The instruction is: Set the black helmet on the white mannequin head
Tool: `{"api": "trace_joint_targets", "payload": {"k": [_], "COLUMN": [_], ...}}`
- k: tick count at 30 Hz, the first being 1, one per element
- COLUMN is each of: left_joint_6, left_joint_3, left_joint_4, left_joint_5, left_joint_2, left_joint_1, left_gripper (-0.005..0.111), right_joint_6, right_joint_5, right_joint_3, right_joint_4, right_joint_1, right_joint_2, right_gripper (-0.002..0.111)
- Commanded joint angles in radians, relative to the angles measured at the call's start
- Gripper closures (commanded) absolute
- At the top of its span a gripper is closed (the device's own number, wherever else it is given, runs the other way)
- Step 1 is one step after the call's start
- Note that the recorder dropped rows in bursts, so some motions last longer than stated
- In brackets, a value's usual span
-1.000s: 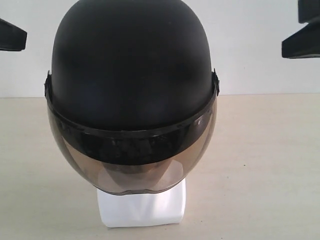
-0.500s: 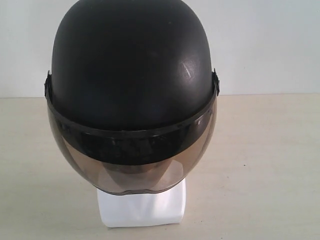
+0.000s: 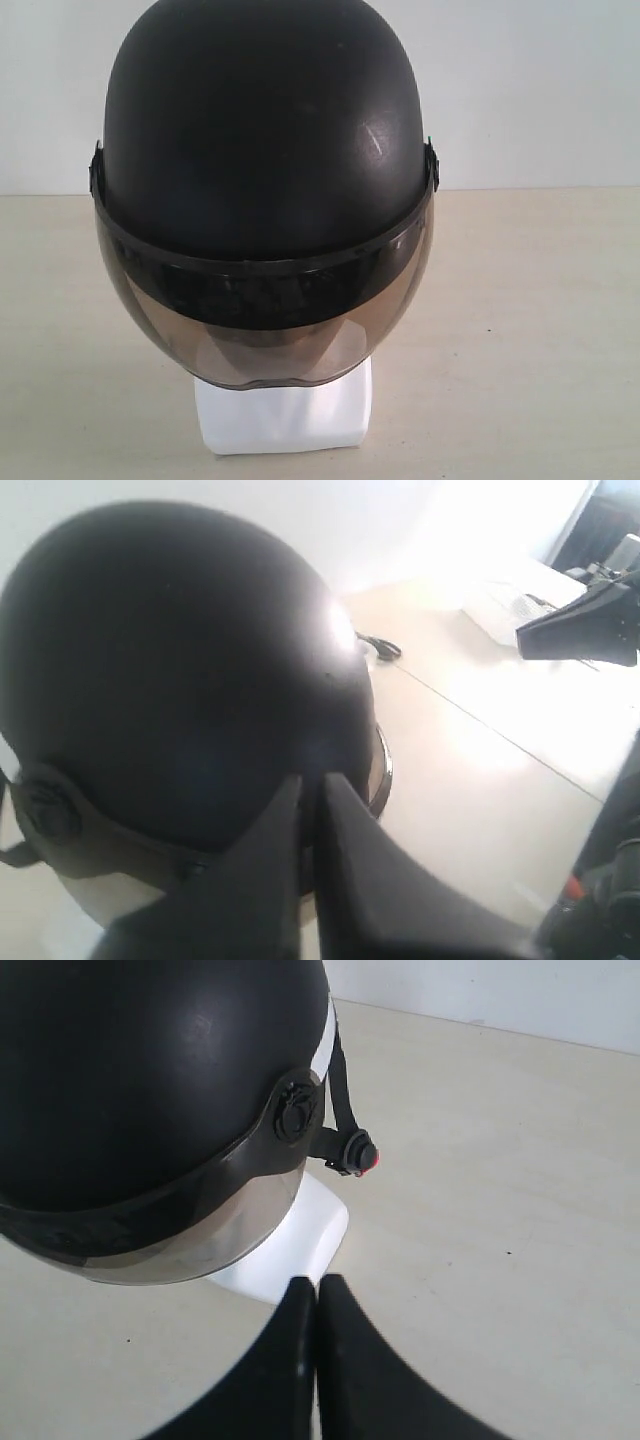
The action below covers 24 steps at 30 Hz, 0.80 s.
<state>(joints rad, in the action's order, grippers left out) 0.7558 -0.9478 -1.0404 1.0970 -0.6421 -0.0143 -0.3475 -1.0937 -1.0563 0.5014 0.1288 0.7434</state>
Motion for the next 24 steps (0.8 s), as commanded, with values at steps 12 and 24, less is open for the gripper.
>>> {"api": "trace_joint_targets", "payload": {"k": [12, 24], "left_joint_6": [-1.331, -1.504], "left_joint_3": [0.183, 0.918], "left_joint_4": [1.622, 1.535], "left_joint_5": [-0.315, -1.302], "left_joint_2": [0.585, 0.642], "left_joint_1": [0.095, 0.097], "left_gripper": [0.102, 0.102], "right_joint_6": [0.003, 0.003], "right_joint_5": [0.011, 0.017], "right_joint_3": [-0.002, -0.002], "right_joint_4": [0.003, 0.009], "right_joint_1": [-0.008, -0.008], "right_joint_2": [-0.001, -0.003], "right_gripper": [0.108, 0.108]}}
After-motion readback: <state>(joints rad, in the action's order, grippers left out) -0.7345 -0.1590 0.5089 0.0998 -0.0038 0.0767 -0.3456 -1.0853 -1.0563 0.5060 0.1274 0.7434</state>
